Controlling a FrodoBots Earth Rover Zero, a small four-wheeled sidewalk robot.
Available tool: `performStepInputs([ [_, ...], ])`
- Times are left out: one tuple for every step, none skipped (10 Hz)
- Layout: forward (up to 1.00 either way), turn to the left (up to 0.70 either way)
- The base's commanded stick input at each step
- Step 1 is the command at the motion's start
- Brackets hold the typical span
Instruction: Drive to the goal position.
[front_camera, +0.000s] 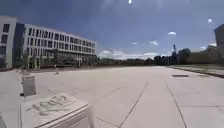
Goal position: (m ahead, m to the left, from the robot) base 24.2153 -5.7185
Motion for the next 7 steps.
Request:
performStepInputs([
  [0.06, 0.00],
  [0.06, 0.00],
  [0.06, 0.00],
  [0.06, 0.00],
  [0.06, 0.00],
  [0.06, 0.00],
  [0.06, 0.00],
])
